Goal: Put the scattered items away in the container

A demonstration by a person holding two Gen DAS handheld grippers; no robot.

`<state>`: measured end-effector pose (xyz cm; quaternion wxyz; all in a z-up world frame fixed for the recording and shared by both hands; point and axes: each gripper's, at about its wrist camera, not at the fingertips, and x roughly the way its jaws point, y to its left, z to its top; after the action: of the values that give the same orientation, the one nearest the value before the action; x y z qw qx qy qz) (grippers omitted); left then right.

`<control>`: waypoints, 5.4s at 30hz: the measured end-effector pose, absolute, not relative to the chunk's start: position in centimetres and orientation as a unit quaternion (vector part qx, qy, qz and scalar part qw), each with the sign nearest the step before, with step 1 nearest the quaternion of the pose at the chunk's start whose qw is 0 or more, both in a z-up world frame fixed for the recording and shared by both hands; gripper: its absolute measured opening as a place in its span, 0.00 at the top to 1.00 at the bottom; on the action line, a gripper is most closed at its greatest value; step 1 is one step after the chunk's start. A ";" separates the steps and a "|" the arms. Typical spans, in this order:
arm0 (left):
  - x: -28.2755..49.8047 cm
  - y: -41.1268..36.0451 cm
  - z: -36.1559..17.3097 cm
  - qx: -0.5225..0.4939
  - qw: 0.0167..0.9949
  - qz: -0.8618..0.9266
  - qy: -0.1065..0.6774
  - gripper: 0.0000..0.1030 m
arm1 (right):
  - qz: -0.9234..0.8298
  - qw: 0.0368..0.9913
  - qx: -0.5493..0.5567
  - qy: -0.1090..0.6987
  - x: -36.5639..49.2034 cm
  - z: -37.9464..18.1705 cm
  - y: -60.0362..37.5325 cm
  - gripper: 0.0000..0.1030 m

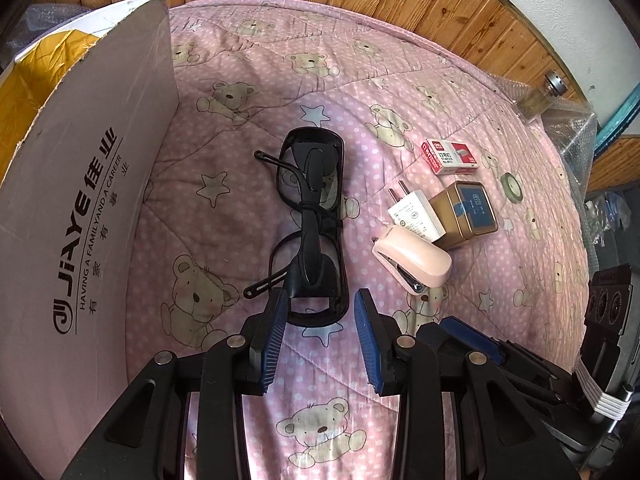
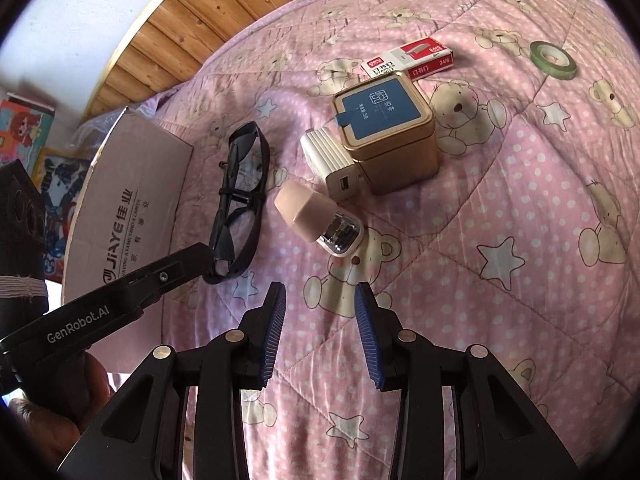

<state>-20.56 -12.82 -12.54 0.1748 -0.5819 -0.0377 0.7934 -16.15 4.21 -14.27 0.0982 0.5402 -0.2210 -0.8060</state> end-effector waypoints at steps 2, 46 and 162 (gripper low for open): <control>-21.1 -12.7 -12.8 -0.583 0.173 0.793 -0.039 0.65 | -0.807 0.099 0.540 -0.216 -16.6 -14.3 4.3 0.62; -24.8 -12.1 -14.1 -0.563 0.186 0.801 -0.079 0.81 | -0.822 0.144 0.517 -0.188 -19.3 -13.9 2.9 0.73; -2.3 -31.0 0.2 -0.408 0.219 0.861 -0.211 0.81 | -0.854 0.228 0.458 -0.096 1.2 -2.4 -13.8 0.73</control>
<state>-2.25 -31.03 0.25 0.2193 -0.4083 -0.2113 0.8606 1.23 -13.82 -2.39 0.2279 0.4576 -0.0961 -0.8540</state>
